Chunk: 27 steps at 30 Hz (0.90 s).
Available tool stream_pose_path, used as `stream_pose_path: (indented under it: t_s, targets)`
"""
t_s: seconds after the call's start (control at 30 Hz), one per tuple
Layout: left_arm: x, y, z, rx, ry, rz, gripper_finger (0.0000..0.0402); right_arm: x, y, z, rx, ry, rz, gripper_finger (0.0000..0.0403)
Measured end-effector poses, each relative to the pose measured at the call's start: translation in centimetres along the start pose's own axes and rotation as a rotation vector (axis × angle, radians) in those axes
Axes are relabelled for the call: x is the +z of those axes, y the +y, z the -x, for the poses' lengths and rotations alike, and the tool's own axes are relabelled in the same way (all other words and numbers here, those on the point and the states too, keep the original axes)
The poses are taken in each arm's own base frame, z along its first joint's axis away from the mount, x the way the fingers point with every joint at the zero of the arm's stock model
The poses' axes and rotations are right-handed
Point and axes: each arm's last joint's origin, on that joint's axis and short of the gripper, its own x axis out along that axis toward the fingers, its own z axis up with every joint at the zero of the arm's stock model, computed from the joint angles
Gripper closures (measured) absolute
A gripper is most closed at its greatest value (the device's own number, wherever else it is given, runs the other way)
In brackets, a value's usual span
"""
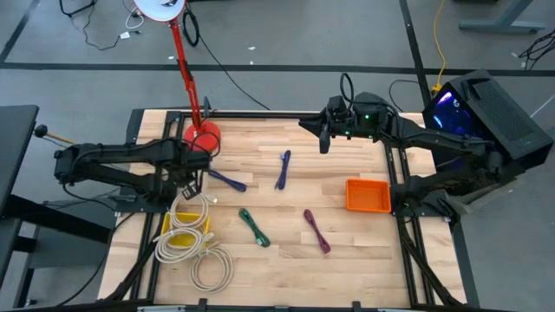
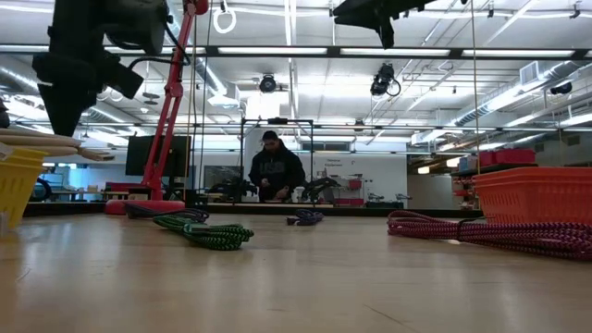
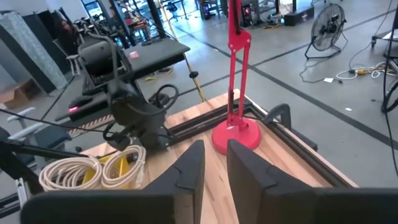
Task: Pick & Place USB Port
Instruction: Put the light brown HDMI cable into the yellow bin
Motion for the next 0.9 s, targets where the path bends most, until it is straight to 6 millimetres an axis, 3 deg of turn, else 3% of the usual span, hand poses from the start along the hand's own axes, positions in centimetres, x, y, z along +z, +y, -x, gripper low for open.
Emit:
stream_pose_path:
  t_s: [0.1,0.37,0.7,0.9]
  targets:
    - [0.3,0.1,0.1,-0.060,0.003,-0.033,0.0321,0.0,0.0,0.0,-0.006,-0.001,-0.004,0.0332]
    - [0.8,1.4,-0.1,-0.014,-0.008,-0.008,0.0263,0.0,0.0,0.0,-0.006,-0.003,-0.014,0.0332]
    - [1.7,2.2,-0.3,-0.067,-0.053,-0.006,0.0287,0.2,0.1,0.0,0.000,-0.024,-0.012,0.0332]
    - [0.8,2.1,-2.7,-0.092,0.034,0.001,0.0293,0.2,0.1,0.0,0.000,-0.024,-0.012,0.0332]
